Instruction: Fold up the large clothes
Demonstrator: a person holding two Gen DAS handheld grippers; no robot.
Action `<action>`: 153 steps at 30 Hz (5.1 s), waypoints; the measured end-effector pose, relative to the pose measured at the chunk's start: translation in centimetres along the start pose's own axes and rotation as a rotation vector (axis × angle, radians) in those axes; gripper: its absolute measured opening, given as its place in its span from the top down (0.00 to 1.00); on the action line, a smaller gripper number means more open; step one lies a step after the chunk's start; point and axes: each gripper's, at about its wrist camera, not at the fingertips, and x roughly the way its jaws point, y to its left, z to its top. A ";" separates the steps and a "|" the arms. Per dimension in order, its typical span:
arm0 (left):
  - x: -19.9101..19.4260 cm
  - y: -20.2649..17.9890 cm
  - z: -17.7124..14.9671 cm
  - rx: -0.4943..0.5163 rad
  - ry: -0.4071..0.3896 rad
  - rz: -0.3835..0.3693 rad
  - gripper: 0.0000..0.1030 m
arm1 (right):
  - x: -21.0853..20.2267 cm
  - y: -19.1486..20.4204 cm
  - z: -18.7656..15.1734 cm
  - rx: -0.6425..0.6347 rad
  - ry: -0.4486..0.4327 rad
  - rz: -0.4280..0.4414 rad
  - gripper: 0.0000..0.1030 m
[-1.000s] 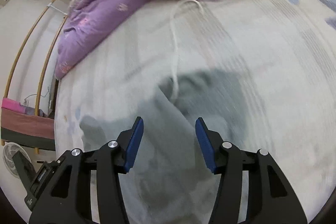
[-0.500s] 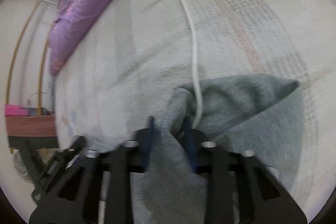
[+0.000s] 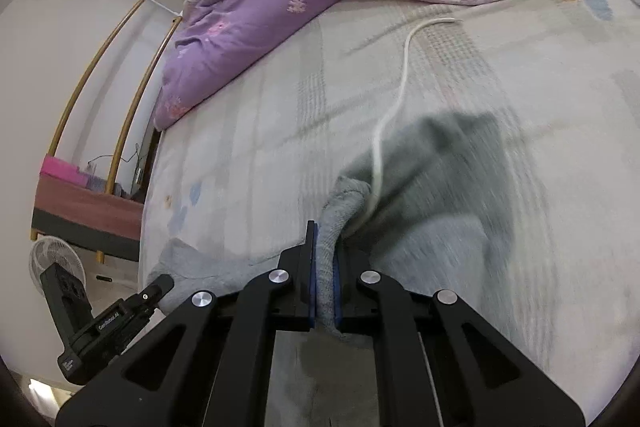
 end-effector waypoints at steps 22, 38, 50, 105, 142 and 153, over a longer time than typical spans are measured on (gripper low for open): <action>-6.7 8.8 -19.0 -0.026 0.170 0.000 0.86 | -7.6 -1.8 -21.7 0.114 -0.054 -0.180 0.96; 0.4 8.5 -18.8 -0.154 0.195 -0.068 0.40 | -4.8 -5.6 -20.0 0.209 -0.051 -0.075 0.87; -3.5 7.4 -18.3 -0.049 0.155 -0.050 0.88 | -4.8 -4.4 -18.7 0.132 0.034 -0.071 0.94; -7.2 19.3 -25.1 -0.458 0.063 0.062 0.35 | 2.1 4.8 -17.5 -0.274 -0.017 -0.221 0.86; -10.2 14.7 -22.3 -0.296 0.115 -0.043 0.92 | 1.7 6.7 -29.6 -0.356 0.182 -0.002 0.72; -13.1 9.2 -19.5 -0.194 0.104 -0.133 0.93 | 0.2 13.8 -31.1 -0.595 0.123 0.087 0.31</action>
